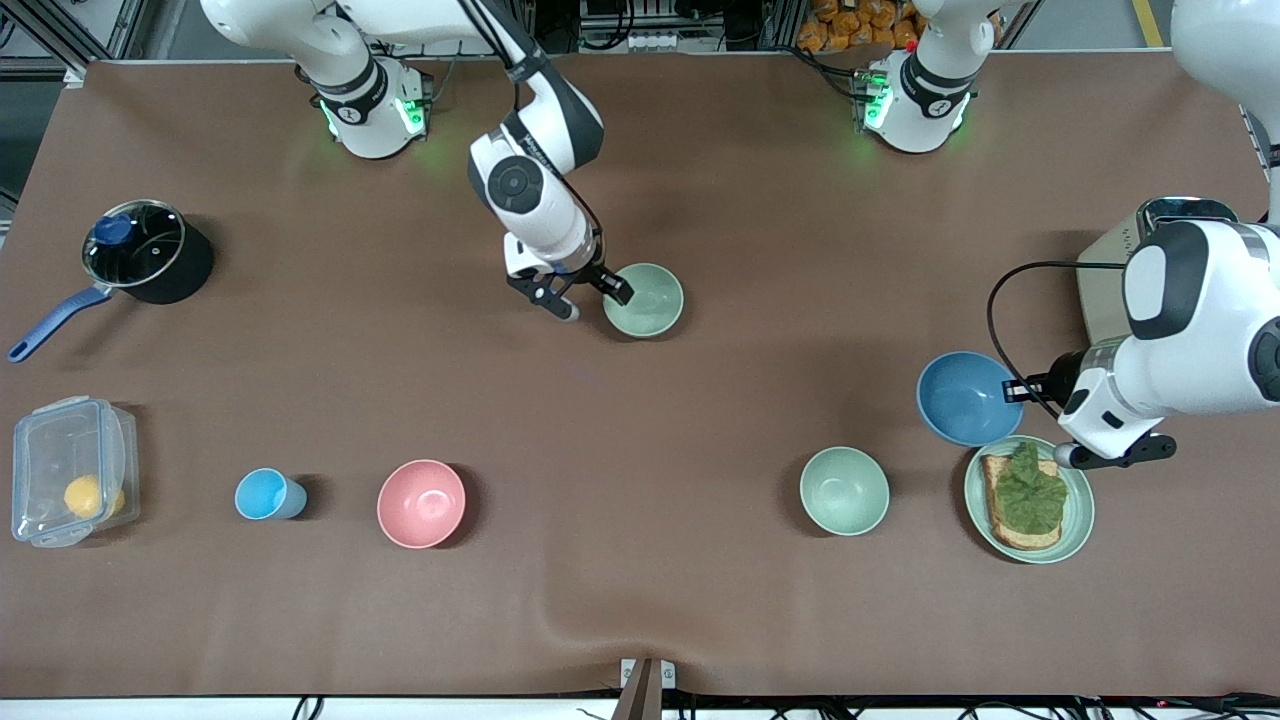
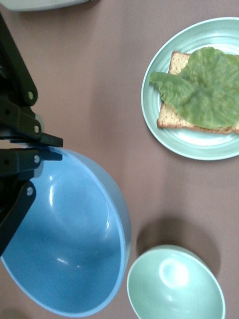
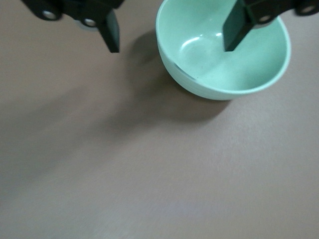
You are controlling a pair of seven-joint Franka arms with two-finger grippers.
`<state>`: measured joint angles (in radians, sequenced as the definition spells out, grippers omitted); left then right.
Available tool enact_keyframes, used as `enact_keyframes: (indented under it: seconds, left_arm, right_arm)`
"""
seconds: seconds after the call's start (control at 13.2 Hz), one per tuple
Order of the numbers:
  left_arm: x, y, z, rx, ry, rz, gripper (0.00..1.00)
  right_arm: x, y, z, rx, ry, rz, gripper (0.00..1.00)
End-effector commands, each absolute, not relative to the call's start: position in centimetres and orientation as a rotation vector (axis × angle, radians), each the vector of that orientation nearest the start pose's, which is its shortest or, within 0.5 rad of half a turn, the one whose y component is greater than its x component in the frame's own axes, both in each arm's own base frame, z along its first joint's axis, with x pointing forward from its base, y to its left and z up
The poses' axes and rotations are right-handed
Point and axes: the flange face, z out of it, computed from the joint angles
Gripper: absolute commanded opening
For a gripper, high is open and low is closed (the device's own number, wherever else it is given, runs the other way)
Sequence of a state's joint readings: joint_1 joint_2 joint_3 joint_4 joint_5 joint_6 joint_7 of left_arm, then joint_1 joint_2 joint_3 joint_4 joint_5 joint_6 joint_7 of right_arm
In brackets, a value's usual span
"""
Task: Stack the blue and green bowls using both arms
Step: 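Slide the green bowl toward the table middle with the right gripper, then carry the blue bowl with the left gripper over the green bowl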
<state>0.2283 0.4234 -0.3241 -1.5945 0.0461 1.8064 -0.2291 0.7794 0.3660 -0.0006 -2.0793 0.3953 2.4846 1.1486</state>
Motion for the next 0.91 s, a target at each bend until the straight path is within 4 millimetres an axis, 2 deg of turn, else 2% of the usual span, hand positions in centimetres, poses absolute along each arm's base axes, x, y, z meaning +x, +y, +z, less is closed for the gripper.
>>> enact_keyframes:
  seconds: [0.0,0.3,0.45,0.53,0.61,0.83]
  left_arm:
    - [64.9,-7.1,40.4,-3.182,-0.253,0.342,0.0]
    - [63.4,-13.6,40.3,-3.259,-0.28,0.434,0.0]
    - [62.1,-18.1,40.0,-3.258,-0.326,0.492,0.0]
    - [61.4,-20.2,39.9,-3.246,-0.333,0.506,0.0]
    - [60.4,-22.6,39.7,-3.236,-0.305,0.516,0.0]
    - [57.8,-27.4,38.3,-3.22,-0.317,0.505,0.0]
  right_arm:
    - [43.7,39.8,28.2,-2.749,1.107,0.341,1.0]
    - [47.1,37.0,28.2,-2.575,1.366,0.398,1.0]
    - [49.4,33.5,27.2,-2.454,1.515,0.462,1.0]
    - [49.5,33.3,26.3,-2.425,1.549,0.488,1.0]
    - [49.4,33.5,24.5,-2.384,1.595,0.531,1.0]
    - [49.8,34.1,21.5,-2.25,1.687,0.511,1.0]
